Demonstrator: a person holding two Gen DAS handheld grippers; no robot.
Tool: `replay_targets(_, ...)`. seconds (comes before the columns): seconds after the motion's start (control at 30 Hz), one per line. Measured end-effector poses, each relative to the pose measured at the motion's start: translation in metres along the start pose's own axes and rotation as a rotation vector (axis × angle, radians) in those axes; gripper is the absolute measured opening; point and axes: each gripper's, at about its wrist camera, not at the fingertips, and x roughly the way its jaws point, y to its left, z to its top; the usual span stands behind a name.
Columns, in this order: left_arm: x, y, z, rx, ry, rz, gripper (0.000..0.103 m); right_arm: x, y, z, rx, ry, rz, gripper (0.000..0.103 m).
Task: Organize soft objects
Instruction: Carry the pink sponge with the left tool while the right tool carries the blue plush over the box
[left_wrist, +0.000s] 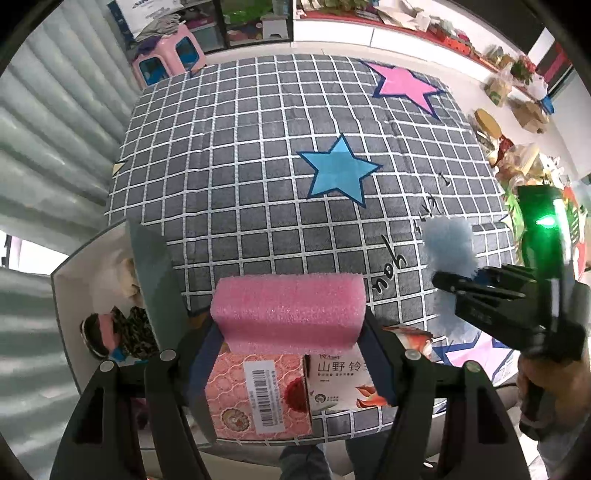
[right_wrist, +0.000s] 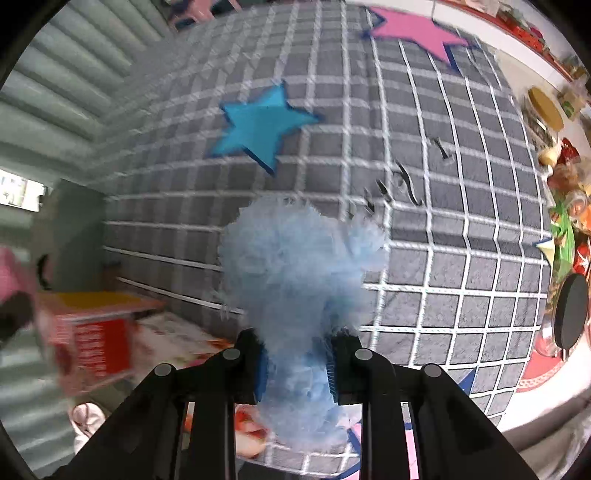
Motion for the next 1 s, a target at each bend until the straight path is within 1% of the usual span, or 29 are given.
replay_targets(0.17, -0.015, 0.022, -0.007, -0.048, -0.036, -0.004, 0.074, -0.044, 0.044, -0.005, -0.070, -0.058, 0.057, 0.026)
replay_targets(0.2, -0.018, 0.027, -0.009, -0.061, -0.043, -0.005, 0.074, -0.047, 0.049, -0.010, -0.087, -0.063, 0.070, 0.026)
replay_targets(0.33, -0.028, 0.054, -0.022, -0.118, -0.066, -0.001, 0.073, -0.066, 0.093, -0.015, -0.160, -0.087, 0.107, 0.026)
replay_targets(0.47, -0.037, 0.083, -0.039, -0.179, -0.083, 0.014, 0.073, -0.065, 0.133, -0.028, -0.220, -0.103, 0.132, 0.026)
replay_targets(0.53, -0.040, 0.099, -0.050, -0.210, -0.090, 0.026, 0.073, -0.071, 0.153, -0.030, -0.253, -0.106, 0.144, 0.026)
replay_targets(0.7, -0.043, 0.135, -0.078, -0.288, -0.099, 0.063, 0.073, -0.070, 0.195, -0.034, -0.334, -0.103, 0.168, 0.026)
replay_targets(0.87, -0.039, 0.176, -0.111, -0.385, -0.088, 0.110, 0.073, -0.067, 0.244, -0.040, -0.426, -0.092, 0.189, 0.026)
replay_targets(1.0, -0.033, 0.201, -0.133, -0.454, -0.070, 0.127, 0.073, -0.057, 0.283, -0.043, -0.494, -0.071, 0.201, 0.026)
